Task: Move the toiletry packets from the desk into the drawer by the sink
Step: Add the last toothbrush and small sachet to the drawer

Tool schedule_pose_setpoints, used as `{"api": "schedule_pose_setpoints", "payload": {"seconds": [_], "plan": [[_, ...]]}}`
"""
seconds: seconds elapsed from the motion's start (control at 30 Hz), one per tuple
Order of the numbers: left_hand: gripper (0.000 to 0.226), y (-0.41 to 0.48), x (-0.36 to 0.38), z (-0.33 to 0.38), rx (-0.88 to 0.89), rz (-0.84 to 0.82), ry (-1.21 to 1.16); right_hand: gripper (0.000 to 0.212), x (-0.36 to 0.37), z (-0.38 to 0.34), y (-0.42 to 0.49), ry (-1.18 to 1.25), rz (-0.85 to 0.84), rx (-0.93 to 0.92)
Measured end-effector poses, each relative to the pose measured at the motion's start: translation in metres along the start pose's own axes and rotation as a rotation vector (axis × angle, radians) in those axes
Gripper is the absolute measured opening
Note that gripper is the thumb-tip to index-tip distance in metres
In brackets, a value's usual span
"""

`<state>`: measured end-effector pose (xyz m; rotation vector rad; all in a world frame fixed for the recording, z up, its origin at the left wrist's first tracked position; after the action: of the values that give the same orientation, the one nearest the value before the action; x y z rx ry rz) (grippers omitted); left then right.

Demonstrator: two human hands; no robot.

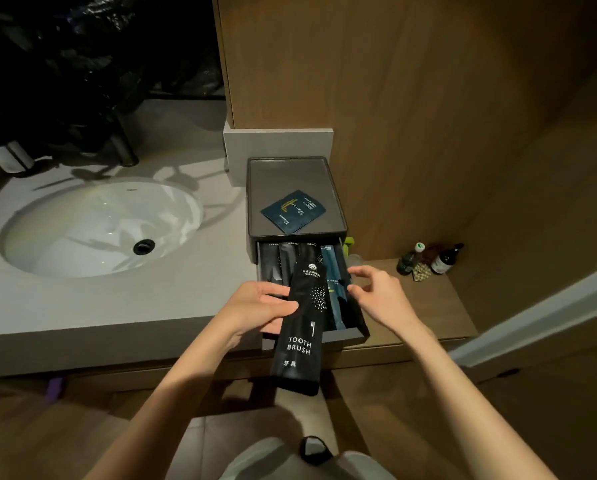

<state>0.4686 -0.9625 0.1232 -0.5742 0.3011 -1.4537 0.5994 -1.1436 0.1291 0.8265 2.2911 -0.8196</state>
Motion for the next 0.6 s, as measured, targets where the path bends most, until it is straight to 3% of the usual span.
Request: {"api": "schedule_pose_setpoints", "payload": {"seconds": [0.2,0.6], "plan": [[0.038,0.052,0.017,0.012,0.006,0.131,-0.029,0.041,0.001,0.015,0.020,0.030,-0.110,0.042],[0.034,0.104,0.029,0.014,0.036,0.348,0.013,0.037,-0.004,0.020,0.027,0.073,-0.170,-0.004]]}}
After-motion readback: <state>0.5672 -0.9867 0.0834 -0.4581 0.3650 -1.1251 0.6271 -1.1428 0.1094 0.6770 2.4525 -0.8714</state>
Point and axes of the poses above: each hand's wrist, its own y-axis towards the middle knuckle, its own x-axis out of the palm, z = x × y, the point moved 2 cm from there along y, towards the middle knuckle, and after that the axes turned 15 degrees about -z, right-handed, at the moved point
